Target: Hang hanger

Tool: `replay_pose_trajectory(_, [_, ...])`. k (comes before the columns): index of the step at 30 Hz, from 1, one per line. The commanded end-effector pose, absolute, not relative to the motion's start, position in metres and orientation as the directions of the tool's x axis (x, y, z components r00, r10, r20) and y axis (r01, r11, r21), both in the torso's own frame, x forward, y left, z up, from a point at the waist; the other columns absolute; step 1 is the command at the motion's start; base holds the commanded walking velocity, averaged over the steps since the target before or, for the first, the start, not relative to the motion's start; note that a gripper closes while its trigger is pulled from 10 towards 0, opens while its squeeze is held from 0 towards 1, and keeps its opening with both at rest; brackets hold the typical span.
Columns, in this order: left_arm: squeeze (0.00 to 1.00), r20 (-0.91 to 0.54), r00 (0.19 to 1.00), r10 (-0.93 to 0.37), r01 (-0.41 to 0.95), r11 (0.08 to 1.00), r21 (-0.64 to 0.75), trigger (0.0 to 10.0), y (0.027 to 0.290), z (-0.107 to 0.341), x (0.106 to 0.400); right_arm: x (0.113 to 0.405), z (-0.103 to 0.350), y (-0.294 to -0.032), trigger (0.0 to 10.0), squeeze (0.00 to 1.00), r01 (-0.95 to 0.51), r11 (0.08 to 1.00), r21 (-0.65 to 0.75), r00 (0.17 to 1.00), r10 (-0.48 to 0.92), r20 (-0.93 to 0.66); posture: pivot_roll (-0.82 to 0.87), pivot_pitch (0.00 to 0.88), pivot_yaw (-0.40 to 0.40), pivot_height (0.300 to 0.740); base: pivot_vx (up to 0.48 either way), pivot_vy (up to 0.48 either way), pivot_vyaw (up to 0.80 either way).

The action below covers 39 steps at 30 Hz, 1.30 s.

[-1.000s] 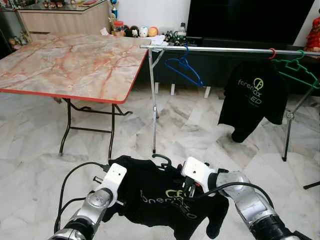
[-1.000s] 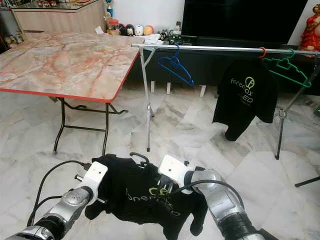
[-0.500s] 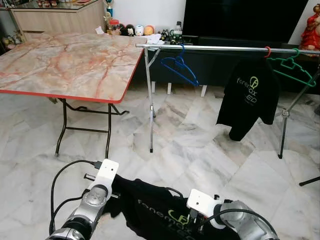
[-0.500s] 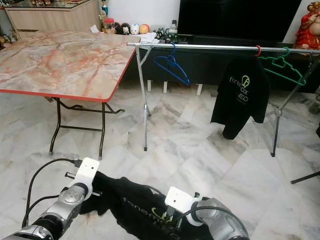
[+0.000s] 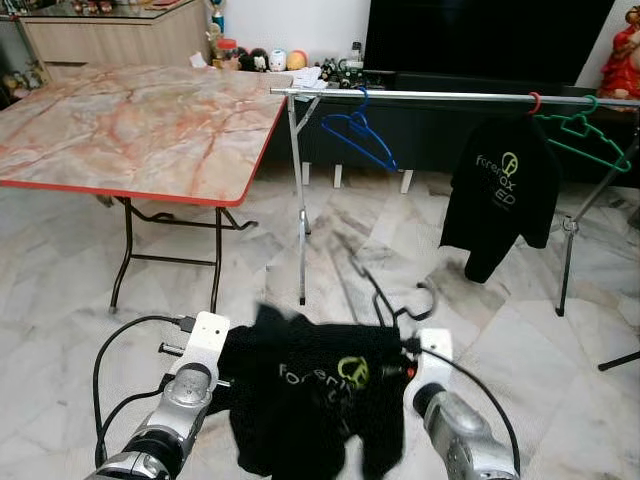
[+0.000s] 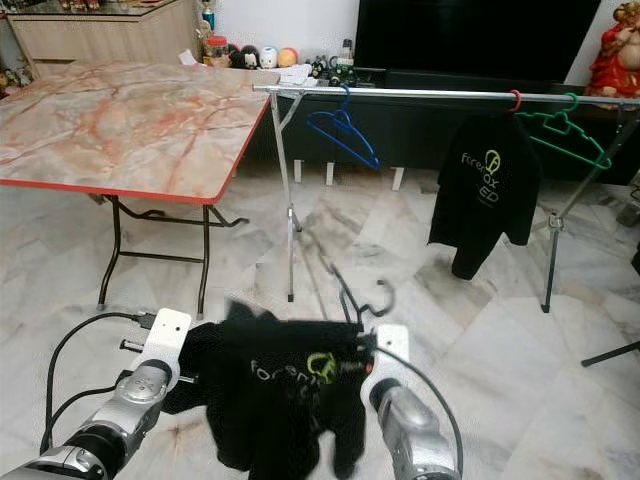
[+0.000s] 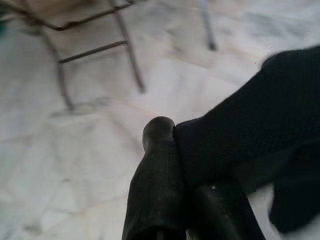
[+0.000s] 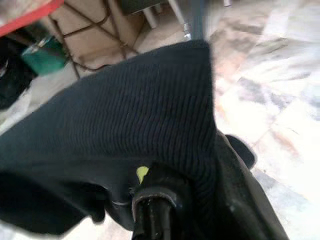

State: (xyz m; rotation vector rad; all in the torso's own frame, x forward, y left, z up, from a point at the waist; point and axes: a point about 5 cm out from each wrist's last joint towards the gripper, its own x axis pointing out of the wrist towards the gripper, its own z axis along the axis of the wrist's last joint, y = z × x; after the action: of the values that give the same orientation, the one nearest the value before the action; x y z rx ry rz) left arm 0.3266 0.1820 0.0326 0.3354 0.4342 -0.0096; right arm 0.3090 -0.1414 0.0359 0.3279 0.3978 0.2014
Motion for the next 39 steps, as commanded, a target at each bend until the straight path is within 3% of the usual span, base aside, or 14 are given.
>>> replay_pose_trajectory(1, [0.0, -0.454, 0.891, 0.009, 0.155, 0.934, 0.322, 0.0, 0.185, 0.027, 0.322, 0.309, 0.041, -0.165, 10.0, 0.0, -0.037, 0.945, 0.324, 0.939, 0.143, -0.311, -0.01, 0.062, 0.009, 0.74, 0.0, 0.0, 0.0])
replay_pose_trajectory(3, [0.0, -0.458, 0.881, -0.12, 0.275, 0.917, 0.289, 0.0, 0.17, 0.028, 0.323, 0.306, 0.035, -0.16, 10.0, 0.0, -0.084, 0.962, 0.259, 0.919, 0.175, -0.352, 0.0, 0.065, 0.01, 0.74, 0.0, 0.0, 0.0])
replay_pose_trajectory(7, [0.0, -0.443, 0.86, -0.251, 0.372, 0.904, 0.21, 0.0, 0.157, 0.032, 0.324, 0.303, 0.027, -0.158, 10.0, 0.0, -0.143, 0.969, 0.201, 0.883, 0.216, -0.416, 0.0, 0.066, 0.011, 0.74, 0.0, 0.0, 0.0])
replay_pose_trajectory(8, [0.0, -0.433, 0.856, -0.283, 0.4, 0.893, 0.206, 10.0, 0.154, 0.034, 0.324, 0.301, 0.023, -0.158, 10.0, 0.0, -0.181, 0.973, 0.147, 0.863, 0.228, -0.451, 0.0, 0.066, 0.013, 0.74, 0.0, 0.0, 0.0])
replay_pose_trajectory(10, [0.0, -0.42, 0.853, -0.31, 0.423, 0.882, 0.209, 10.0, 0.152, 0.036, 0.324, 0.3, 0.02, -0.16, 10.0, 0.0, -0.223, 0.971, 0.082, 0.841, 0.235, -0.487, 0.0, 0.066, 0.013, 0.74, 0.0, 0.0, 0.0])
replay_pose_trajectory(11, [0.19, -0.409, 0.858, -0.312, 0.426, 0.876, 0.227, 10.0, 0.153, 0.037, 0.325, 0.298, 0.017, -0.16, 10.0, 0.0, -0.27, 0.961, 0.053, 0.814, 0.258, -0.52, 0.0, 0.067, 0.016, 0.74, 0.0, 0.0, 0.0])
replay_pose_trajectory(12, [1.0, -0.397, 0.859, -0.324, 0.438, 0.867, 0.239, 10.0, 0.155, 0.039, 0.325, 0.295, 0.013, -0.162, 10.0, 0.0, -0.338, 0.941, 0.015, 0.776, 0.288, -0.561, 0.0, 0.066, 0.017, 0.74, 0.0, 0.0, 0.0])
replay_pose_trajectory(17, [1.0, -0.442, 0.773, -0.455, 0.572, 0.801, 0.176, 10.0, 0.16, 0.037, 0.316, 0.294, 0.013, -0.17, 10.0, 0.0, -0.554, 0.829, -0.084, 0.667, 0.381, -0.641, 0.0, 0.063, 0.017, 0.74, 0.0, 0.0, 0.0])
replay_pose_trajectory(22, [1.0, -0.547, 0.563, -0.62, 0.774, 0.627, 0.085, 10.0, 0.165, 0.029, 0.293, 0.303, 0.023, -0.189, 10.0, 0.0, -0.685, 0.699, -0.206, 0.59, 0.366, -0.72, 0.01, 0.06, 0.012, 0.74, 0.0, 0.0, 0.0])
replay_pose_trajectory(26, [1.0, -0.523, 0.53, -0.668, 0.8, 0.599, 0.045, 10.0, 0.167, 0.034, 0.288, 0.308, 0.031, -0.188, 10.0, 0.0, -0.734, 0.657, -0.174, 0.55, 0.425, -0.719, 0.02, 0.059, 0.007, 0.74, 0.0, 0.0, 0.0])
replay_pose_trajectory(28, [1.0, -0.474, 0.532, -0.702, 0.805, 0.593, 0.025, 10.0, 0.165, 0.043, 0.29, 0.308, 0.034, -0.184, 10.0, 0.0, -0.802, 0.586, -0.118, 0.462, 0.483, -0.744, 0.03, 0.057, 0.002, 0.74, 0.0, 0.0, 0.0])
replay_pose_trajectory(29, [1.0, -0.474, 0.532, -0.702, 0.805, 0.593, 0.025, 10.0, 0.165, 0.043, 0.29, 0.308, 0.034, -0.184, 10.0, 0.0, -0.802, 0.586, -0.118, 0.462, 0.483, -0.744, 0.03, 0.057, 0.002, 0.74, 0.0, 0.0, 0.0])
replay_pose_trajectory(33, [1.0, -0.407, 0.452, -0.794, 0.861, 0.507, -0.033, 10.0, 0.152, 0.057, 0.285, 0.299, 0.033, -0.178, 10.0, 0.0, -0.921, 0.388, -0.039, 0.262, 0.543, -0.798, 0.03, 0.054, -0.007, 0.74, 0.0, 0.0, 0.0])
replay_pose_trajectory(39, [1.0, -0.375, 0.456, -0.807, 0.867, 0.498, -0.018, 10.0, 0.144, 0.067, 0.288, 0.301, 0.039, -0.171, 10.0, 0.0, -0.957, 0.291, 0.008, 0.17, 0.581, -0.796, 0.04, 0.051, -0.016, 0.74, 0.0, 0.0, 0.0])
